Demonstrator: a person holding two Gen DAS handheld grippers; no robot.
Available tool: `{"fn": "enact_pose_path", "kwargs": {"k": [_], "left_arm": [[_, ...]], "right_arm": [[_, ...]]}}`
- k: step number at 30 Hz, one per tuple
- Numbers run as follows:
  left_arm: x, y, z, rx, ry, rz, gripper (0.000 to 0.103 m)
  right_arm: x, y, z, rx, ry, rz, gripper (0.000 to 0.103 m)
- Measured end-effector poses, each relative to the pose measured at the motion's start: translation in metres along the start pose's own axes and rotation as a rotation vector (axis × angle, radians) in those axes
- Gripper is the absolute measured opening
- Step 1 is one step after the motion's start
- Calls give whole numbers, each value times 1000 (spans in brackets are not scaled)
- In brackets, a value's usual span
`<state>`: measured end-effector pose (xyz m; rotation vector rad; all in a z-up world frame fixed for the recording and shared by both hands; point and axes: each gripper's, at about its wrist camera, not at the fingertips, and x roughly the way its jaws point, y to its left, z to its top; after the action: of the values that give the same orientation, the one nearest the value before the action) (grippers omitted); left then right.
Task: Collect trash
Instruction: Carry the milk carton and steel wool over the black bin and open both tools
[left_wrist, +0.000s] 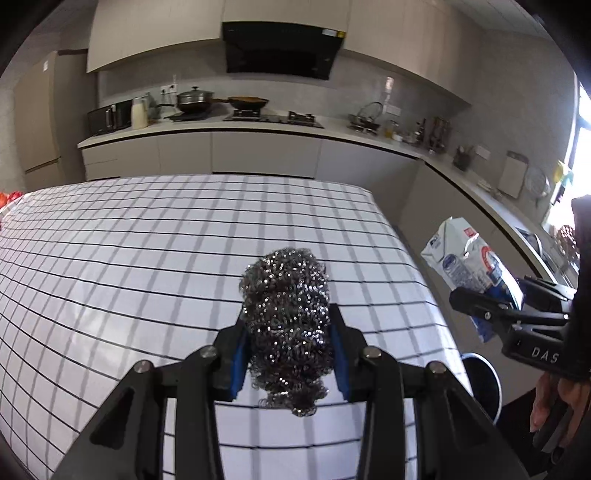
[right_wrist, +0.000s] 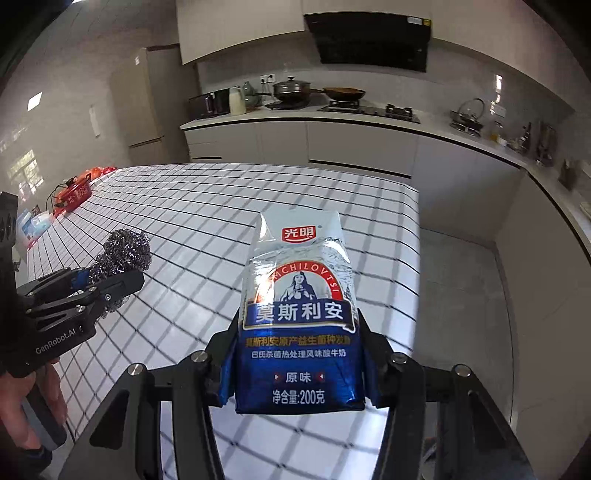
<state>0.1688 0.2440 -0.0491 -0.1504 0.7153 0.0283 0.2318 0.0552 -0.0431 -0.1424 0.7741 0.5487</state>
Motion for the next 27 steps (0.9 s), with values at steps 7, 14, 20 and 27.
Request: {"fn": "enact_pose_path", "kwargs": {"k": [7, 14, 20, 27], "left_arm": [[2, -70, -7, 67, 11, -74, 39], [3, -131, -15, 133, 14, -146, 39], [0, -171, -22, 176, 21, -197, 39], [2, -200, -31, 210, 42, -232, 39]], "right_arm": [[-50, -57, -37, 50, -8, -65, 54], [-92, -110, -73, 112, -11, -134, 54], [-118, -140, -93, 145, -15, -177, 54], [-141, -167, -115, 170, -15, -203, 54]]}}
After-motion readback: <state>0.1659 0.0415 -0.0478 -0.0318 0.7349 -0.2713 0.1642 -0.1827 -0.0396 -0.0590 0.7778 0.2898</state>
